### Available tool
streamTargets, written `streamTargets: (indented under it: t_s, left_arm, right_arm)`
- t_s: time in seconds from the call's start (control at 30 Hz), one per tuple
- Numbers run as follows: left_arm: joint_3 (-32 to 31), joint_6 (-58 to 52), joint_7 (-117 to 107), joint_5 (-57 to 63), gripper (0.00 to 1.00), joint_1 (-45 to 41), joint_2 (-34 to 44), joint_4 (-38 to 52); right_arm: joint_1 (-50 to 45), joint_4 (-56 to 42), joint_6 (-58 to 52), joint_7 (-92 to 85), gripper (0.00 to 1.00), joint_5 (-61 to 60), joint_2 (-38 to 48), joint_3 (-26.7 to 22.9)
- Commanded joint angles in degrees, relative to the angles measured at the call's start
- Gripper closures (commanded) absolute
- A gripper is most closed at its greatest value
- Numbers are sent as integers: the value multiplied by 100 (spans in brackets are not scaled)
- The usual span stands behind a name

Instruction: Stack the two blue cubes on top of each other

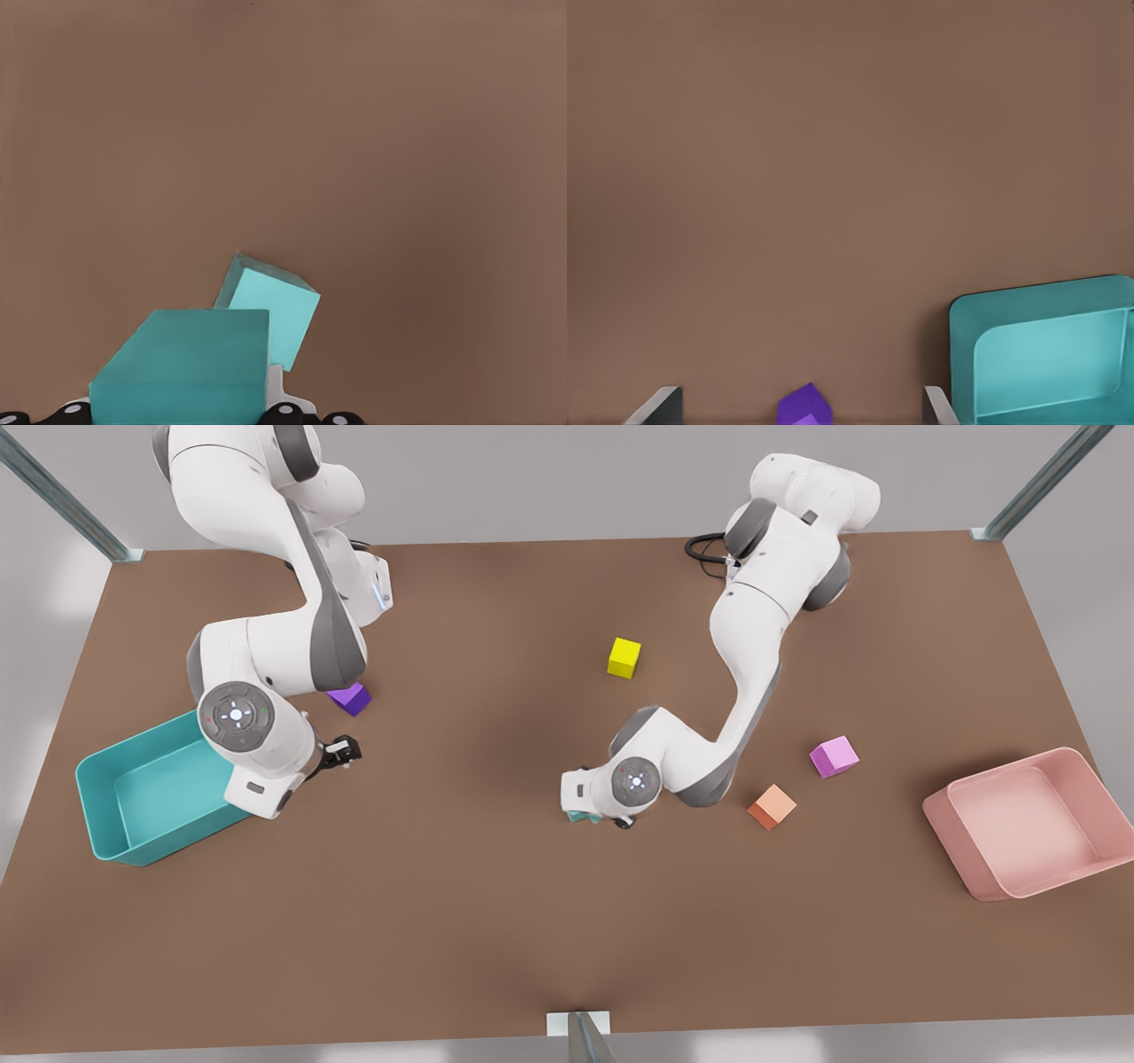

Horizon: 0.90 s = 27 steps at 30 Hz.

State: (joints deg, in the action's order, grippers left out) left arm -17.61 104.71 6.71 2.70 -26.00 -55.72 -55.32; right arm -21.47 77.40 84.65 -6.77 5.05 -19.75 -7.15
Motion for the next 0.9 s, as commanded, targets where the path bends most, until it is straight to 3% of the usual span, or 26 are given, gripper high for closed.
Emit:
streamTargets:
  t_s: [0.0,0.23,0.33,0.77,0.8,0.83,0.87]
  left_arm:
    - [82,595,-4617,-112,60,-160,-176,206]
    - [82,533,-4635,-94,59,-265,-176,153]
    - [82,-231,-4644,-59,59,-257,-159,144]
    - [64,-267,-4714,-50,59,-327,-317,118]
    - [64,-258,-4714,-50,55,-336,-335,118]
    - [64,-240,-4696,-50,0,-336,-352,118]
    - [64,-240,-4696,-50,0,-327,-352,118]
  right_arm:
    - [-33,3,-36,71,0,5,6,3]
    - [11,82,-54,71,0,-57,6,3]
    - [2,91,-54,71,0,-65,6,12]
    - [11,117,-18,62,0,-74,6,12]
    - [11,117,-18,62,0,-74,-3,12]
    - [11,117,-18,62,0,-74,-3,12]
    - [20,117,-10,62,0,-74,-3,12]
